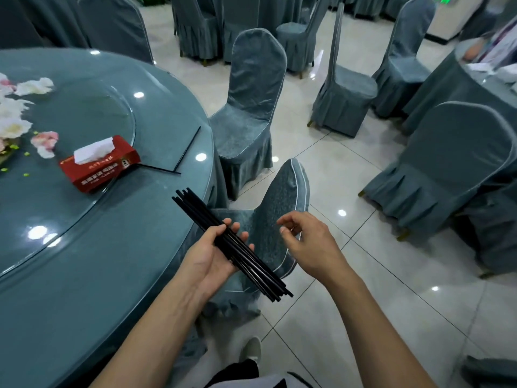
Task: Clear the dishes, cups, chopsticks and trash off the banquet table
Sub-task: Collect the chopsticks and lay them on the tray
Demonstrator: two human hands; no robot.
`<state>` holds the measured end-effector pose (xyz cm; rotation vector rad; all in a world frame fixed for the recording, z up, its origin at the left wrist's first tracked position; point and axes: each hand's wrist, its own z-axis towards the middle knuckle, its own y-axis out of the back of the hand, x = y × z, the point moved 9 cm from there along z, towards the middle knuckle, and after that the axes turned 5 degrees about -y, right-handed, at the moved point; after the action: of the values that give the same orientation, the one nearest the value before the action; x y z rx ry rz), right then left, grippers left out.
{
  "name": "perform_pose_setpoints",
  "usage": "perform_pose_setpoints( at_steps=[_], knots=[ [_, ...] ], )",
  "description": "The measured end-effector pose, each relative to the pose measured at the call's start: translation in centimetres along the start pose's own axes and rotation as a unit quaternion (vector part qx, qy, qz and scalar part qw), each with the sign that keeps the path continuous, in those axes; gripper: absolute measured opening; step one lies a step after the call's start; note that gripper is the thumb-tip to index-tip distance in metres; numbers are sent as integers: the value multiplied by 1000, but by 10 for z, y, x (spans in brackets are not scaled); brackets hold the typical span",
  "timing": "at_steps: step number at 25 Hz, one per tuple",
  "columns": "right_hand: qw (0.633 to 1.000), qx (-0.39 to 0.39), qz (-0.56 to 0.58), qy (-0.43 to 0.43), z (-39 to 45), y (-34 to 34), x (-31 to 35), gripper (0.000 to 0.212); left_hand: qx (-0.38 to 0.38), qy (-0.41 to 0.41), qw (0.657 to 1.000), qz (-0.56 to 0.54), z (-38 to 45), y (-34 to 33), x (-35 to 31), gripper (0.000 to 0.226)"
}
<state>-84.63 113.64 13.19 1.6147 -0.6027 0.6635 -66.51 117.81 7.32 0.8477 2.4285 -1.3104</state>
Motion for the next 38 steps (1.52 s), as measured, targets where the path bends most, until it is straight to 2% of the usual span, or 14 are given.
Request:
perform_pose_setpoints(
  at_steps=[12,25,31,38],
  knots=[
    [1000,12,-4,-1,119,70,-56,12,14,-14,1000,-9,106,-102,13,13],
    [993,98,-13,70,279,163,-126,11,-55,-85,991,-83,216,-227,62,16],
    [985,139,-17,103,335,163,-126,12,-78,-120,983,-118,249,-245,50,16],
    [970,178,-33,164,415,142,-90,9,-110,-169,969,-144,301,-246,6,19]
  ],
)
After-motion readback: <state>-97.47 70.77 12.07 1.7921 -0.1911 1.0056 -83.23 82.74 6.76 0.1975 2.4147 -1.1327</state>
